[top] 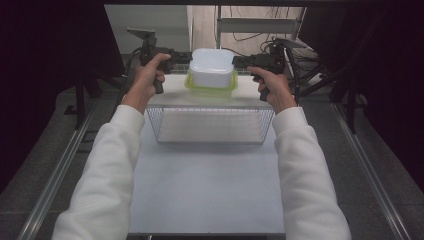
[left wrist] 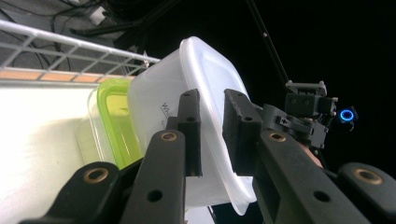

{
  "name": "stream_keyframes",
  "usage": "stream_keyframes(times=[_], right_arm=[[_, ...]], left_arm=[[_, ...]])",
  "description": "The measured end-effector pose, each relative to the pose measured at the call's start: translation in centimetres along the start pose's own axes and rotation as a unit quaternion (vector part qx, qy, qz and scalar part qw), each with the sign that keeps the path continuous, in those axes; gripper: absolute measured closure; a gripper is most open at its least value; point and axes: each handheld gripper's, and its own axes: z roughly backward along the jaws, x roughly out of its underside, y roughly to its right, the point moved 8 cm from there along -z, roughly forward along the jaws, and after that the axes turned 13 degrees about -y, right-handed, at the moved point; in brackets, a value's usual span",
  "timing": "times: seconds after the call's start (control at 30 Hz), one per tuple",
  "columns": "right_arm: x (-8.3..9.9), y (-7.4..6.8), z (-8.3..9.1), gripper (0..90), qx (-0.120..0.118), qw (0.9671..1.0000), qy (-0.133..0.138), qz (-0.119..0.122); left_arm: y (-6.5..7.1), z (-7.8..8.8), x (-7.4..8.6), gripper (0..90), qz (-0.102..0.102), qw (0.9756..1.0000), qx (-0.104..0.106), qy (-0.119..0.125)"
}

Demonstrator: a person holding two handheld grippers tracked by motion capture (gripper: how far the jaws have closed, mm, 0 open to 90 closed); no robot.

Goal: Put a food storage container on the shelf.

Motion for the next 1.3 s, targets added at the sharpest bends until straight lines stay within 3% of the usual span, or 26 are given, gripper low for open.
stream_keyframes(times=[0.17, 0.27, 0.33, 0.4, 0.57, 0.67, 0.73, 0.8, 0.9, 1.0, 1.13, 1.2, 1.3], right_arm=[[0.0, 0.0, 0.0, 72.6, -0.004, 1.0, 0.002, -0.007], [0.0, -0.1, 0.1, 67.7, 0.0, 1.0, 0.007, -0.003], [0.1, -0.4, 0.3, 64.2, 0.001, 0.9999, 0.014, 0.004], [0.2, -0.8, 0.5, 61.0, 0.012, 0.9995, 0.02, 0.022], [1.3, -2.3, 1.6, 52.4, 0.059, 0.9942, 0.025, 0.086], [2.8, -2.9, 2.6, 49.0, 0.073, 0.9901, 0.027, 0.117], [4.1, -3.0, 3.3, 47.1, 0.076, 0.988, 0.026, 0.132], [5.5, -2.9, 4.1, 45.6, 0.08, 0.986, 0.026, 0.143], [7.8, -2.3, 5.1, 44.5, 0.095, 0.9811, 0.021, 0.167], [10.1, -1.9, 5.8, 43.3, 0.113, 0.9735, 0.015, 0.198], [13.4, -1.1, 6.3, 40.4, 0.136, 0.9637, 0.0, 0.23], [15.0, -0.3, 6.4, 38.4, 0.155, 0.9573, -0.009, 0.244], [17.3, 0.9, 6.4, 36.5, 0.171, 0.9522, -0.018, 0.252]], left_arm=[[0.0, -0.1, 0.1, 77.4, -0.001, 1.0, 0.003, 0.001], [0.2, -0.2, 0.2, 75.7, -0.01, 0.9999, 0.002, -0.003], [0.5, -0.1, 0.4, 68.8, -0.022, 0.9997, -0.004, 0.002], [0.8, 0.2, 0.6, 62.8, -0.047, 0.9986, -0.023, 0.006], [2.6, 1.5, 1.8, 48.0, -0.1, 0.9939, -0.043, 0.018], [3.6, 2.6, 3.4, 43.8, -0.136, 0.9885, -0.062, 0.024], [4.2, 3.2, 4.8, 40.6, -0.149, 0.9864, -0.063, 0.028], [4.5, 3.6, 6.5, 39.4, -0.172, 0.9814, -0.081, 0.024], [4.4, 3.9, 9.3, 37.9, -0.199, 0.975, -0.098, 0.014], [3.4, 4.1, 12.5, 36.4, -0.211, 0.971, -0.113, -0.006], [2.1, 4.3, 15.8, 35.0, -0.224, 0.9663, -0.127, -0.014], [1.4, 4.4, 17.5, 34.4, -0.226, 0.9656, -0.128, -0.016], [0.4, 4.5, 20.0, 33.5, -0.229, 0.9641, -0.133, -0.016]])
